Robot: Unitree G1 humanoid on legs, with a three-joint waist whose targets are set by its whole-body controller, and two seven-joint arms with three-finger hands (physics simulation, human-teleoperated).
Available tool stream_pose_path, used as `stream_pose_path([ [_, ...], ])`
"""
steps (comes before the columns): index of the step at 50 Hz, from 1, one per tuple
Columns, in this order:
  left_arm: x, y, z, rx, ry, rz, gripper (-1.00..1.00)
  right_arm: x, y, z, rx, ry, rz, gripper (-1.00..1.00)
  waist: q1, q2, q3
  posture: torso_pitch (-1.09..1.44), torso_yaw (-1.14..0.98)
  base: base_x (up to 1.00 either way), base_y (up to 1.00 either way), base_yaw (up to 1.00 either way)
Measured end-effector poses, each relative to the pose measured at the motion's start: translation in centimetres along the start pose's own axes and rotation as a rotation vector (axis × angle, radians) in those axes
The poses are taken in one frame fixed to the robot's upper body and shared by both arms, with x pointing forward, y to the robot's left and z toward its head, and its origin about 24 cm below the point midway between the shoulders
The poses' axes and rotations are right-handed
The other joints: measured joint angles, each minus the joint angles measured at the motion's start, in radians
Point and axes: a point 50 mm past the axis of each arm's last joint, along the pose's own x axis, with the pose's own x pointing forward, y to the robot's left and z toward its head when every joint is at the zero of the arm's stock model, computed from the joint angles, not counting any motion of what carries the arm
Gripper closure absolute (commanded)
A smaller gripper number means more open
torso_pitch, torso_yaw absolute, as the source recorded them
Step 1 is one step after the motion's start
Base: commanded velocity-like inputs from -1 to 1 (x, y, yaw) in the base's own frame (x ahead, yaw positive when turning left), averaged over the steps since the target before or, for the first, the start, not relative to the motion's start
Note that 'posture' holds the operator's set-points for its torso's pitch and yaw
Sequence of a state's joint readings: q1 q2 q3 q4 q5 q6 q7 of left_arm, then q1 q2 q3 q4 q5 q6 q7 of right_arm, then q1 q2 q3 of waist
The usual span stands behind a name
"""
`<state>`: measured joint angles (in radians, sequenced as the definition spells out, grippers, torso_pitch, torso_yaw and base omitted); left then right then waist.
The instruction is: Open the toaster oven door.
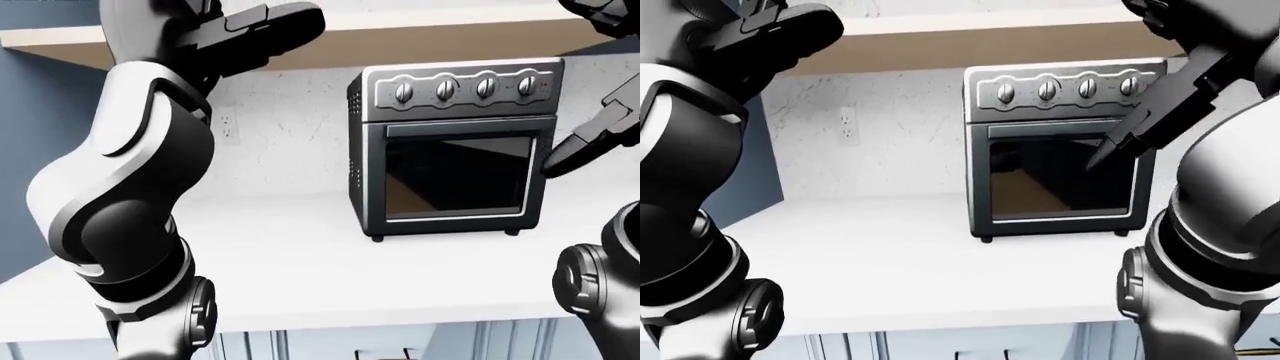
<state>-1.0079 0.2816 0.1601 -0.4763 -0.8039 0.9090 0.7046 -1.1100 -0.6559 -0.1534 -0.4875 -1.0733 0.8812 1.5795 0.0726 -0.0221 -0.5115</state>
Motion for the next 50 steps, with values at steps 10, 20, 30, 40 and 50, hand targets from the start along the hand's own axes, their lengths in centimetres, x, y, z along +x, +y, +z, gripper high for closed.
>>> stream_pose_path([
  [10,0.0,-0.1,0.1,-0.004,-0.004,0.002,-1.0,-1.2,0.9,-0.4,-0.137,0.066,0.123,-1.0,0.001,-0.004,-0.004,-1.01,0.0,0.0,0.0,0.0],
  [20,-0.2,-0.3,-0.1,0.001,0.0,-0.013,-1.0,-0.1,2.9,-0.7,-0.194,0.059,0.26,-1.0,-0.002,-0.006,-0.008,-1.01,0.0,0.0,0.0,0.0],
  [30,-0.2,-0.2,-0.2,0.002,-0.001,-0.004,-1.0,0.7,3.1,-2.4,-0.178,0.098,0.28,-1.0,-0.004,-0.012,-0.008,-1.01,0.0,0.0,0.0,0.0],
  [40,-0.3,-0.4,-0.2,0.001,-0.003,-0.015,-1.0,1.0,3.4,-3.0,-0.208,0.119,0.286,-1.0,-0.011,-0.008,-0.008,-1.01,0.0,0.0,0.0,0.0],
  [50,-0.2,-0.4,-0.2,-0.001,-0.002,-0.013,-1.0,0.7,4.7,-3.5,-0.221,0.119,0.351,-1.0,-0.02,-0.01,-0.008,-1.01,0.0,0.0,0.0,0.0],
])
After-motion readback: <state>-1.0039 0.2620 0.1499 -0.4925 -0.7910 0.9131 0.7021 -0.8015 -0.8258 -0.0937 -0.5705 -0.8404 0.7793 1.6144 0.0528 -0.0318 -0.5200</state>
